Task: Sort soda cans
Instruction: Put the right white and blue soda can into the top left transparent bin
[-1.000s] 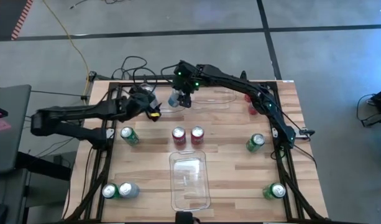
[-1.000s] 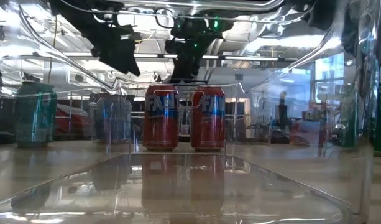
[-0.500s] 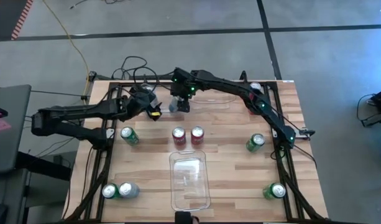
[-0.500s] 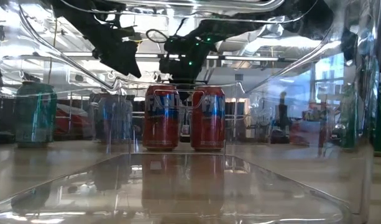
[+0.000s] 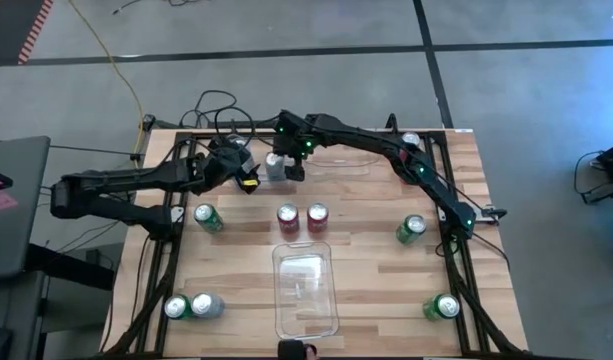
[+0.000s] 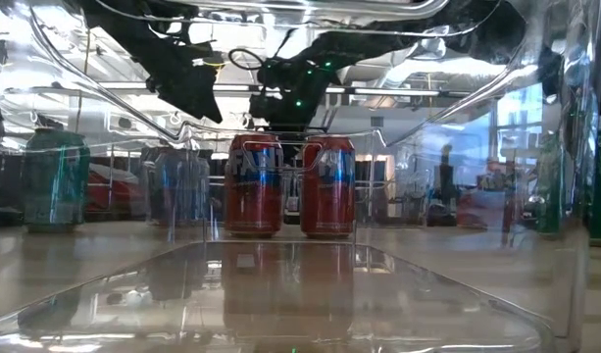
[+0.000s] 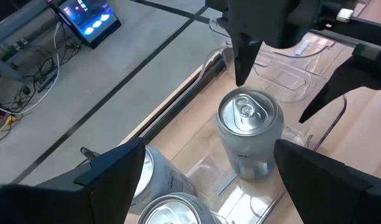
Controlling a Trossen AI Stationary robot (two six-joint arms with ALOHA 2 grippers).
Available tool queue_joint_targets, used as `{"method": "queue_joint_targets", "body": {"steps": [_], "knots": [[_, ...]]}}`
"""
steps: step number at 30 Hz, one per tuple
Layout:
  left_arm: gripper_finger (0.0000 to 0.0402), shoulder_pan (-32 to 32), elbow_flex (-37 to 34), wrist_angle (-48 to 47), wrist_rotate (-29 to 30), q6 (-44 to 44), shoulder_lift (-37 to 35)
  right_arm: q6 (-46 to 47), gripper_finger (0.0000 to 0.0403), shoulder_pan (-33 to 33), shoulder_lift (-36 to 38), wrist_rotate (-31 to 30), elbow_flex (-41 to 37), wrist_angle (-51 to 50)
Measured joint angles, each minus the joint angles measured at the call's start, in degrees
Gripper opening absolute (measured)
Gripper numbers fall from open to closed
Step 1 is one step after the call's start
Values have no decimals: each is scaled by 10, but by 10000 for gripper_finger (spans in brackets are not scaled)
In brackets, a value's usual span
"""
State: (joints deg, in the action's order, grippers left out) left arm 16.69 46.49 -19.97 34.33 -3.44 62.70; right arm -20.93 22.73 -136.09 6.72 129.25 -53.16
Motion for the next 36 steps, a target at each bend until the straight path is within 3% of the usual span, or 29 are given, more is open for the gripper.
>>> {"method": "queue_joint_targets", "body": {"steps": [7,16,21,27,36], "knots": [[350,5,0,1,-4,0,0,5,390,-9,7,0,0,-6],[350,31,0,13,-103,26,0,44,389,-14,71,9,0,-19],[350,30,0,30,-107,51,0,61,379,-12,108,11,0,-19],[350,30,0,44,-104,56,0,75,354,-15,154,11,0,-42],[350,30,0,47,-103,55,2,137,280,-17,262,9,0,-79]]}}
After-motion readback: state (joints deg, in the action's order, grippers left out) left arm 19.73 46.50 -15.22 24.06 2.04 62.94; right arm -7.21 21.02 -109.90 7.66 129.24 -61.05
